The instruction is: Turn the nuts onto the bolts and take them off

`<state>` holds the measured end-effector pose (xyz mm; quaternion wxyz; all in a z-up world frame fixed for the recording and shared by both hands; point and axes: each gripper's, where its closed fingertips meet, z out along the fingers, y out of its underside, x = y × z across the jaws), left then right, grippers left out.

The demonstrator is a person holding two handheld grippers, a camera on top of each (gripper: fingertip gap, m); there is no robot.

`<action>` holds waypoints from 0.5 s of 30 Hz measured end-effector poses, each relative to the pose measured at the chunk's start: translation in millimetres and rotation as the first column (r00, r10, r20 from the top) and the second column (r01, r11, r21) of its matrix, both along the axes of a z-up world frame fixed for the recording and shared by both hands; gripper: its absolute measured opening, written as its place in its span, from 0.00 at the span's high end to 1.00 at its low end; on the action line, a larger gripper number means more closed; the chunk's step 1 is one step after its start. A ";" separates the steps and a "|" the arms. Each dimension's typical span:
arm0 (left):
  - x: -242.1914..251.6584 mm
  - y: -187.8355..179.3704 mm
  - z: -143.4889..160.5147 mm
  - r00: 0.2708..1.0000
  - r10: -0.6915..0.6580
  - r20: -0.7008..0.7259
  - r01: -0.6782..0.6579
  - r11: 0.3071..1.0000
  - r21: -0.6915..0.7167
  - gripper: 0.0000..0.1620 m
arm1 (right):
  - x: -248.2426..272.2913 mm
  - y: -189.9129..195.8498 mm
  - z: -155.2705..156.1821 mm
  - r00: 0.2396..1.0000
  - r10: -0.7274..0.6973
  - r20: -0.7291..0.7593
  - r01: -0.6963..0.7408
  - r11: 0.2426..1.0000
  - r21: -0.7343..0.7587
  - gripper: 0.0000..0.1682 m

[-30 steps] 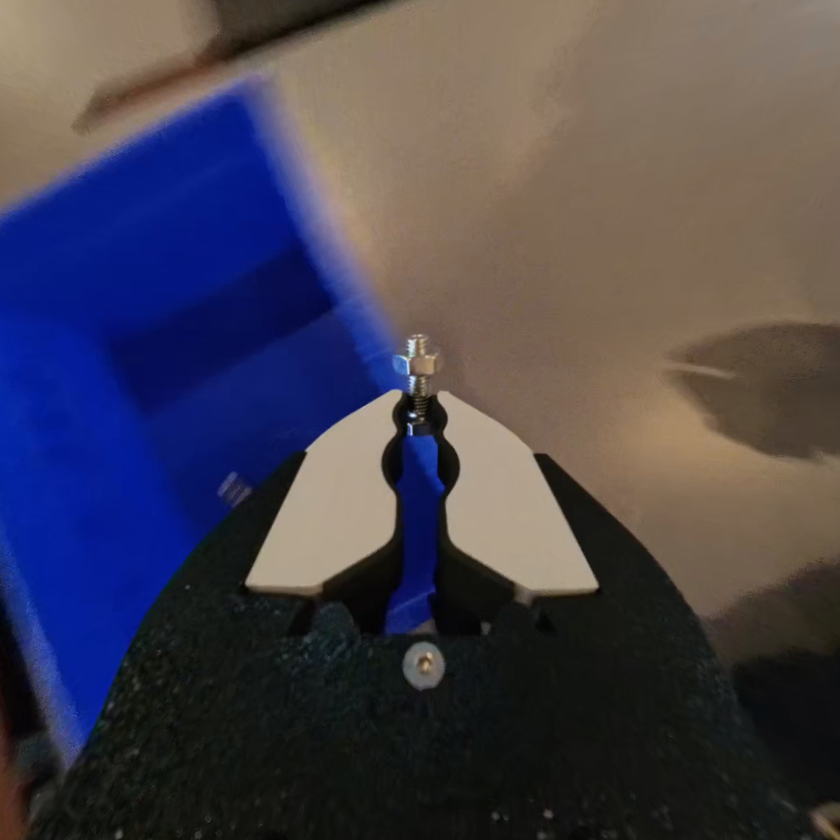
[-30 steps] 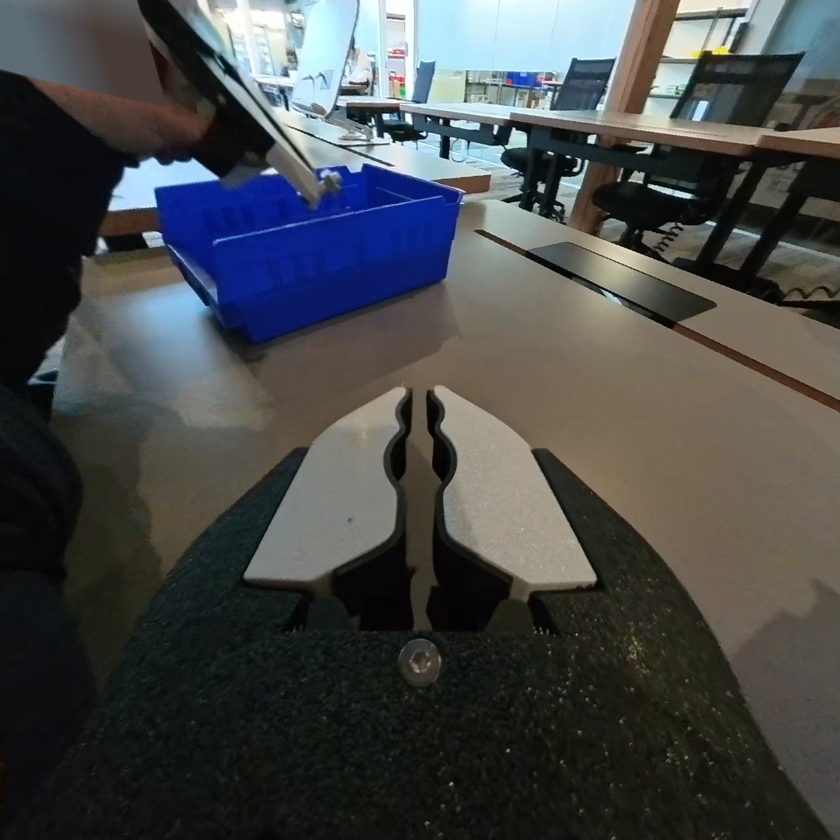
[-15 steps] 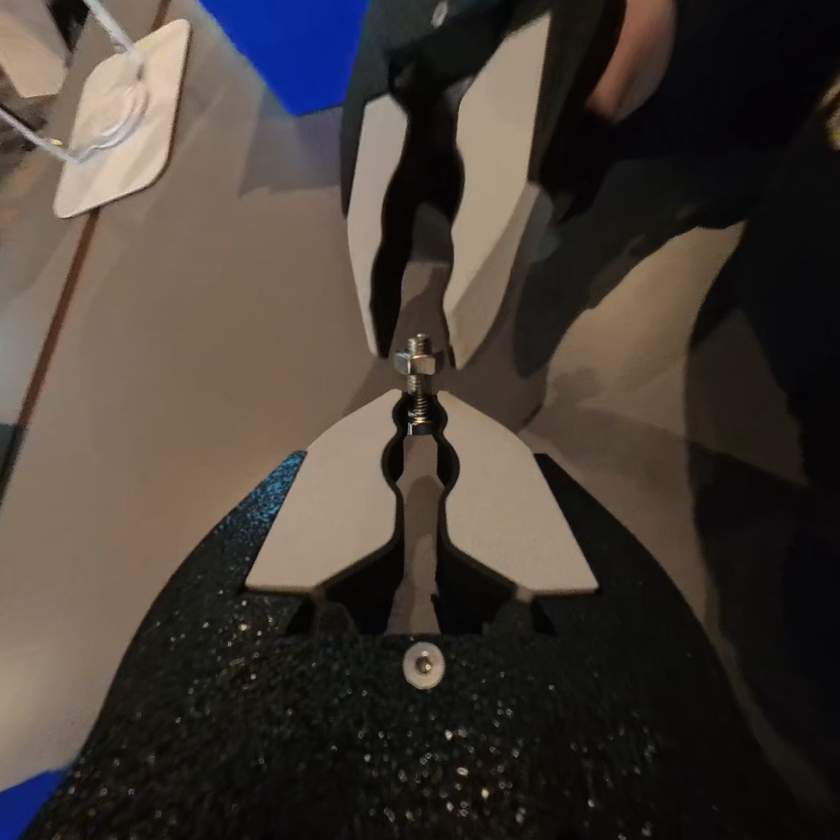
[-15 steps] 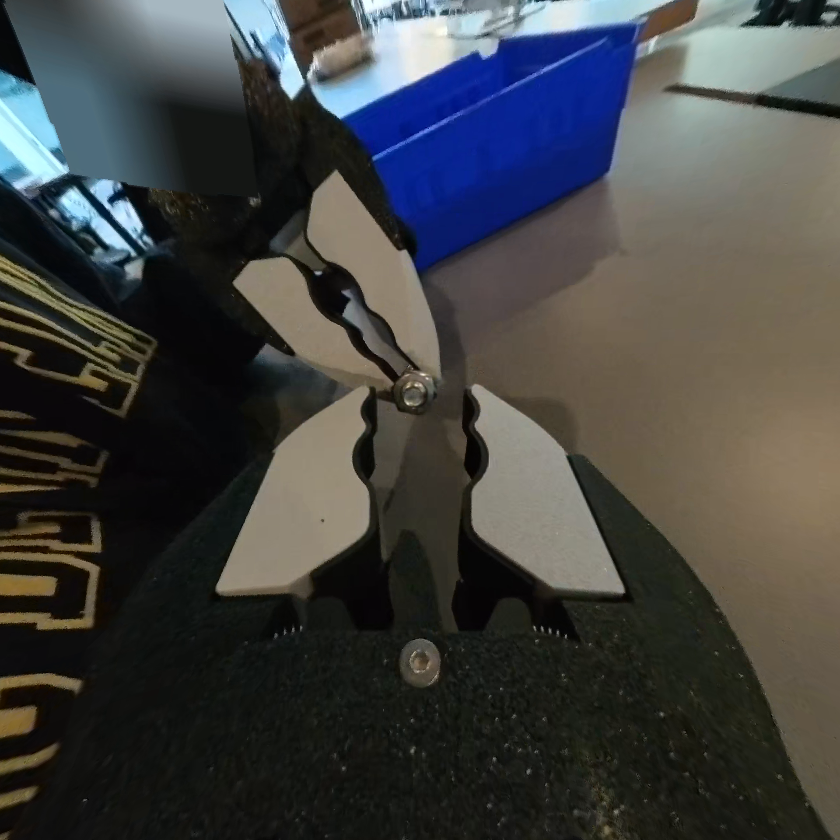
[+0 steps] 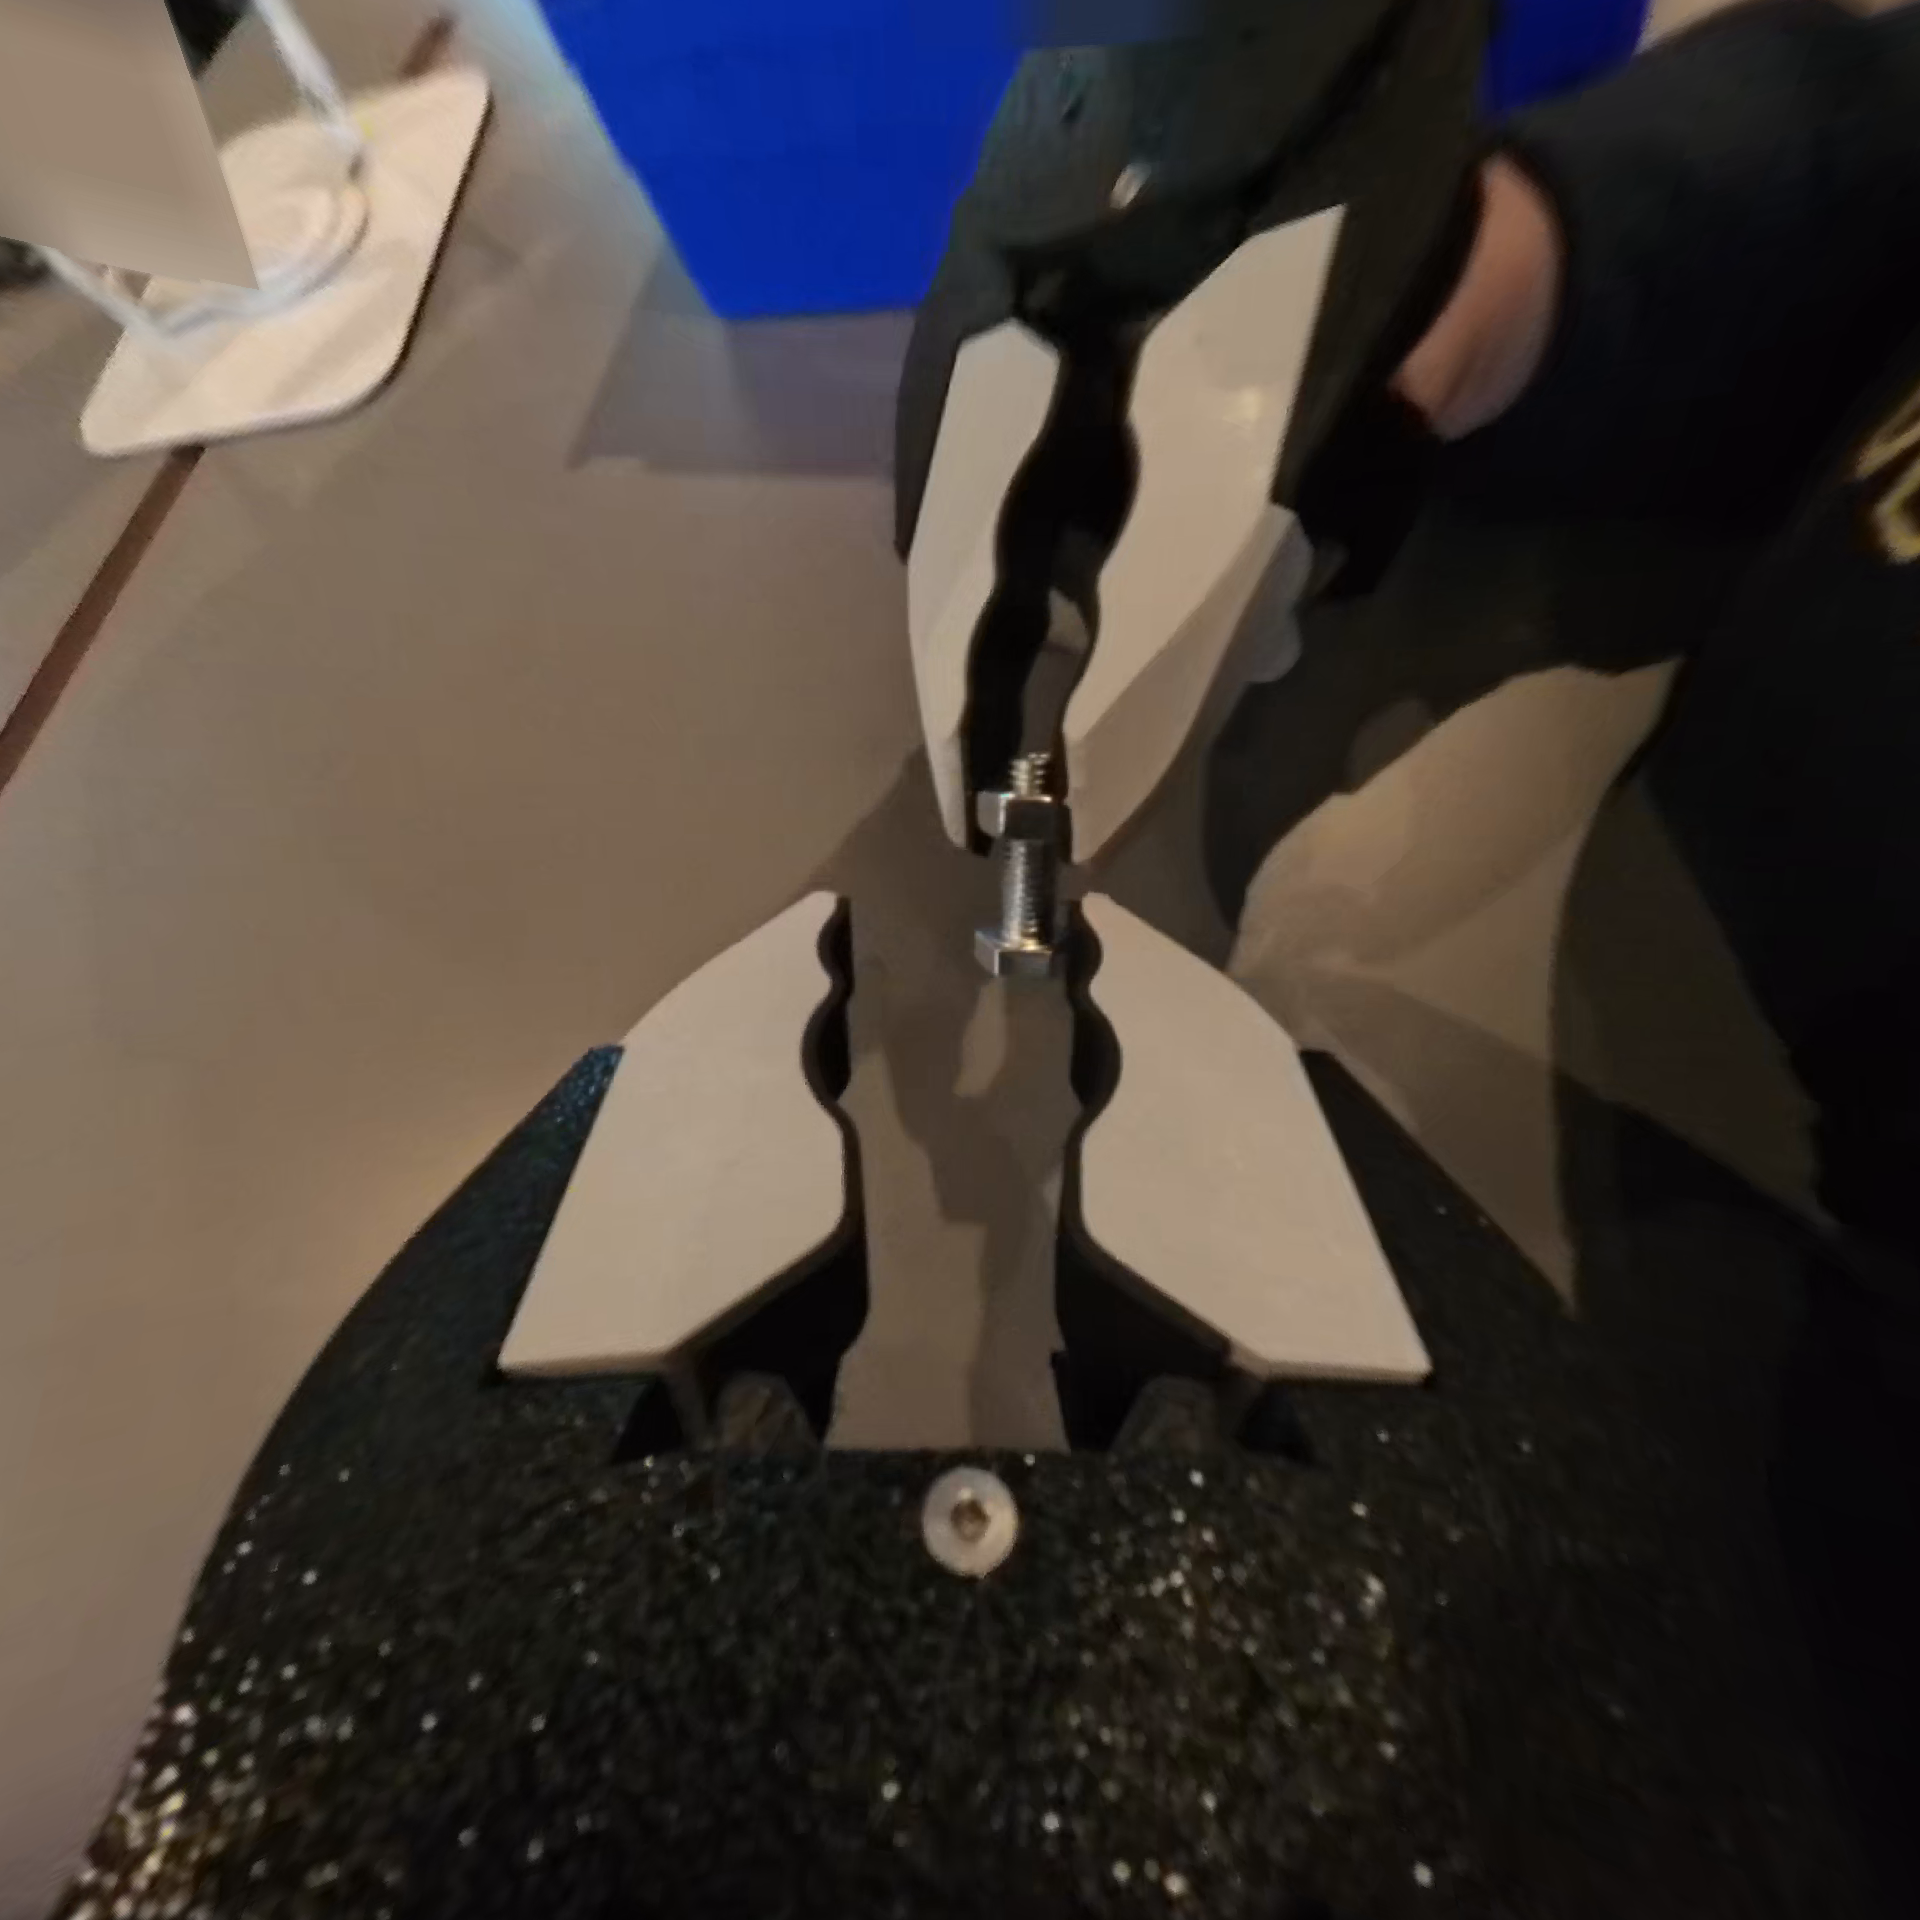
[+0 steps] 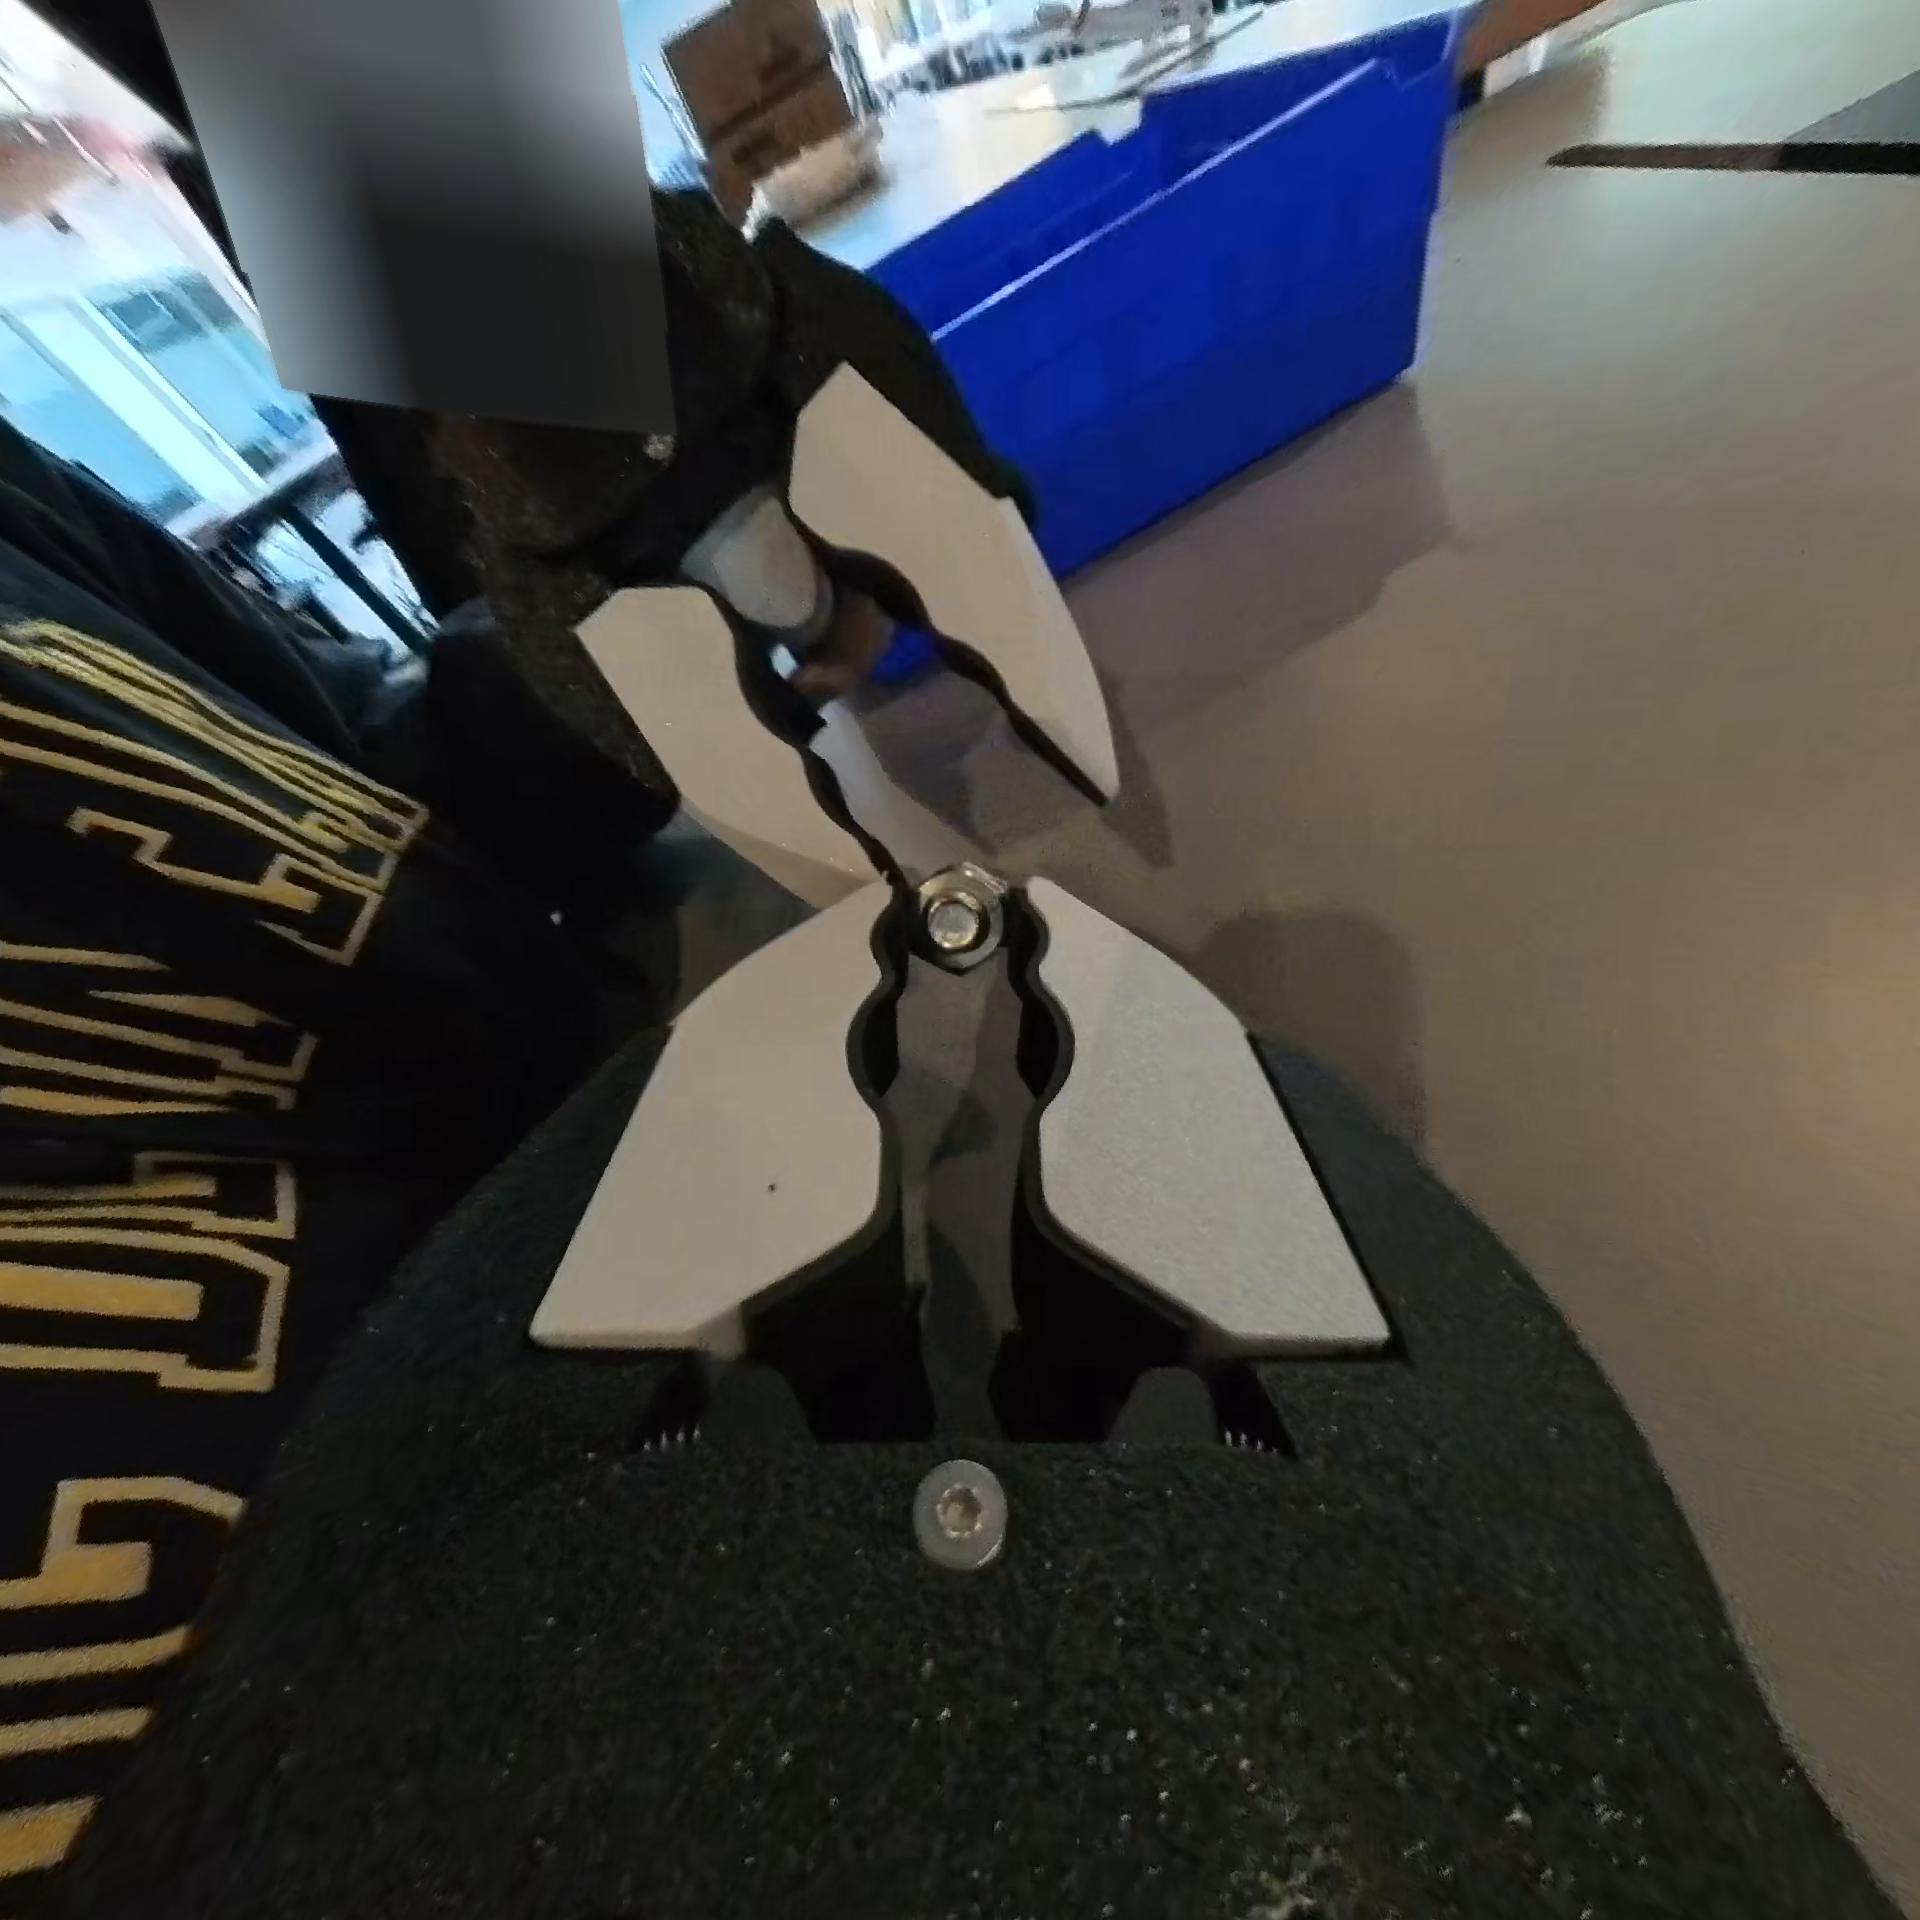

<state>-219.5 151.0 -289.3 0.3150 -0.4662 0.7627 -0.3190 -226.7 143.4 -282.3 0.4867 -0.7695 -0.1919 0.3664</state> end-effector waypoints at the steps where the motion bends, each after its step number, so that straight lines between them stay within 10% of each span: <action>1: 0.4 -1.3 1.4 1.000 -0.018 0.016 0.018 1.000 -0.015 0.77 | 0.7 0.1 1.9 1.000 0.000 -0.024 0.000 1.000 0.001 0.89; 15: -4.8 -10.8 -8.6 0.994 -0.112 0.009 0.112 0.991 -0.070 0.78 | 3.6 3.0 7.8 0.997 0.004 -0.075 -0.001 0.999 0.044 0.89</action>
